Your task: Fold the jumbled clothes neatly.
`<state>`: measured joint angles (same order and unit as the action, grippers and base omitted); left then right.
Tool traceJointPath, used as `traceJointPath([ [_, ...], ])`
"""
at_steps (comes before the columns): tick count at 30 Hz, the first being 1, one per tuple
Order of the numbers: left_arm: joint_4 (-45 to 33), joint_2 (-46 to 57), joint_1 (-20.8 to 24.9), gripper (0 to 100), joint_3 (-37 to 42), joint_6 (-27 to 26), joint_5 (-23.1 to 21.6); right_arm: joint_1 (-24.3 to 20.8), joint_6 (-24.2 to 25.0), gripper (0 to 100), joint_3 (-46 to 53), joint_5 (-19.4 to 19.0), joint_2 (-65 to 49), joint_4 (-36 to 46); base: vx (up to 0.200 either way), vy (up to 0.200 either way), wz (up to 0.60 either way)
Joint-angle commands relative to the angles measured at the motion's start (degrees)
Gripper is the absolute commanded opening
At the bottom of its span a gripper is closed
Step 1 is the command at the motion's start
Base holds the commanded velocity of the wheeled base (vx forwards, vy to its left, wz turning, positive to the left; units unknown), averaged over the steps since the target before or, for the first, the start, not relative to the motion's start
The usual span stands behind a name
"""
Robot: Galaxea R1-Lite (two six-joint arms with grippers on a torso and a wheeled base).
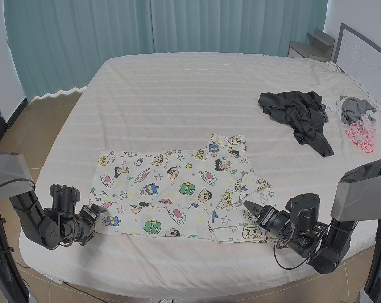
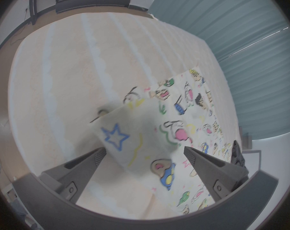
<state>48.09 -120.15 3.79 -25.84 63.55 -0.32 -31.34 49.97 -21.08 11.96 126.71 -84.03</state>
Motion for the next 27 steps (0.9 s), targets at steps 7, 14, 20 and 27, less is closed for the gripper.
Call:
traceJointPath([
  [7, 3.24, -5.18, 0.08, 100, -1.67, 0.35, 3.04, -1.35, -0.14, 100, 1.04, -0.01, 0.38, -0.70, 0.000, 0.000, 0.00],
  [14, 3.32, -5.97, -0.10, 0, -3.25, 0.52, 4.80, -1.62, -0.66, 100, 1.21, -0.01, -2.17, 0.36, 0.000, 0.000, 0.00],
  [20, 7.98, -5.62, -0.45, 0, -2.19, 0.87, 5.59, -2.14, -0.31, 100, 6.05, 0.61, -6.12, 3.52, 0.000, 0.000, 0.00],
  [27, 13.87, -5.88, -0.45, 0, -0.26, 0.87, 7.44, -4.87, 2.77, 100, 13.26, 0.70, -5.68, 3.61, 0.000, 0.000, 0.00],
])
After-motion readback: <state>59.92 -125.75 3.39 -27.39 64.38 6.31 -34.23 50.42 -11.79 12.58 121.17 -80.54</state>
